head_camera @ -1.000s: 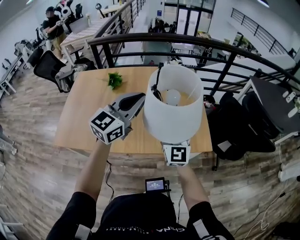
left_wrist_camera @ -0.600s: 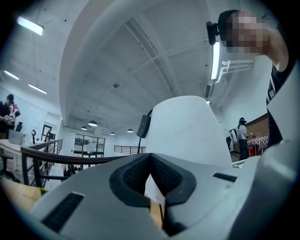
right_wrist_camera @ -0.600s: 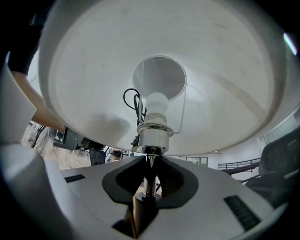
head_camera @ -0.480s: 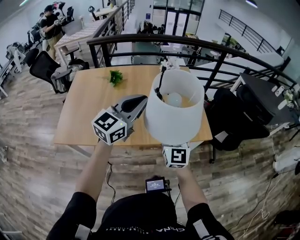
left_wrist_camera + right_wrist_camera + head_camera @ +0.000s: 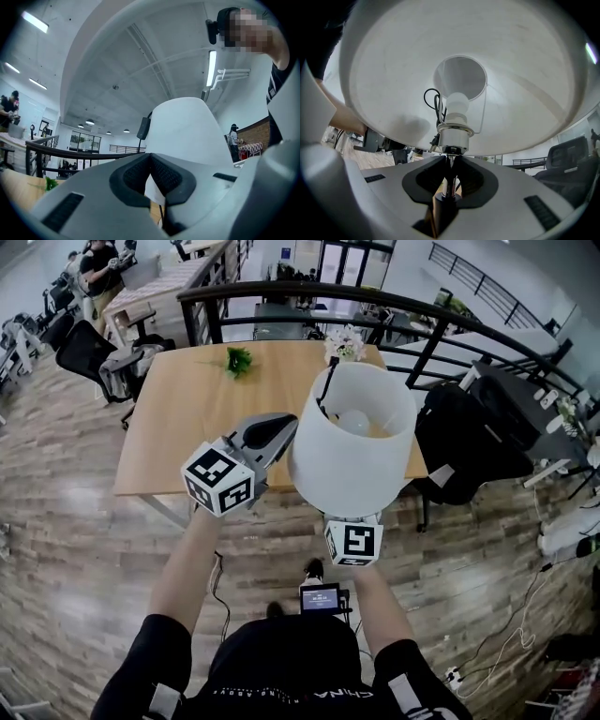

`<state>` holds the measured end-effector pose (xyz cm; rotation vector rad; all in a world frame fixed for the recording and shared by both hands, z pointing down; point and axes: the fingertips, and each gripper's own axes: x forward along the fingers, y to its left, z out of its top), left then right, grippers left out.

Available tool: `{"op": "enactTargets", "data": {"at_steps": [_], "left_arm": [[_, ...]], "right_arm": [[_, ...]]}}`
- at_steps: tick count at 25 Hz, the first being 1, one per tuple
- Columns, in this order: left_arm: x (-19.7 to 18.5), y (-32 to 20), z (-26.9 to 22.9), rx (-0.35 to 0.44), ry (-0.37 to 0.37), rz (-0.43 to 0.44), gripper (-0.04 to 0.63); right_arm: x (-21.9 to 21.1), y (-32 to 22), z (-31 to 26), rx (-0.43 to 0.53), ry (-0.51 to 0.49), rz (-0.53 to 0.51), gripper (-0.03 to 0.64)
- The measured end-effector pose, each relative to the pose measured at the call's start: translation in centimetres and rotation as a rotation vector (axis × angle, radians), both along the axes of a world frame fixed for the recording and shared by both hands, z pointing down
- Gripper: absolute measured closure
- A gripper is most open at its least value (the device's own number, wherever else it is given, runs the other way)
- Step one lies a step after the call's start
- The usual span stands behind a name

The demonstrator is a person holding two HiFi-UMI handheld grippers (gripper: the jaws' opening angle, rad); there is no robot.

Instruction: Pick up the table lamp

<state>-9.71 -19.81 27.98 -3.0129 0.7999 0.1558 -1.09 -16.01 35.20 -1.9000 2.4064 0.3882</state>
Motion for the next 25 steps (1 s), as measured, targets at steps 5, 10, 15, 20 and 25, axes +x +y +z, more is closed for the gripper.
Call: {"op": "enactTargets", "data": {"at_steps": [5,10,15,20,25], "left_arm": [[0.5,2.2,-0.3,0.002,0.018,0.020,0.578],[2.2,4.0,-0.7,0.007,0.030,0.025,0.578],[5.3,5.3,-0.9,0.009,0.025,0.010,0.577],[8.5,6.4,-0.5,0.009,0.011,-0.017,0.578],[10.3,6.8,0.0,-0.003,0.007,-0.053,0.578]], "right_arm": [[0.5,2.5,-0.3,-0.013,0.012,0.024,0.525],[2.3,4.3,-0.8,-0.008,0.020,0.030,0.525],[5.4,5.5,-0.9,-0.019,0.015,0.015,0.525],[8.6,6.6,-0.6,-0.022,0.023,-0.001,0.525],[10.4,6.9,0.0,-0.023,0.007,-0.028,0.525]]}}
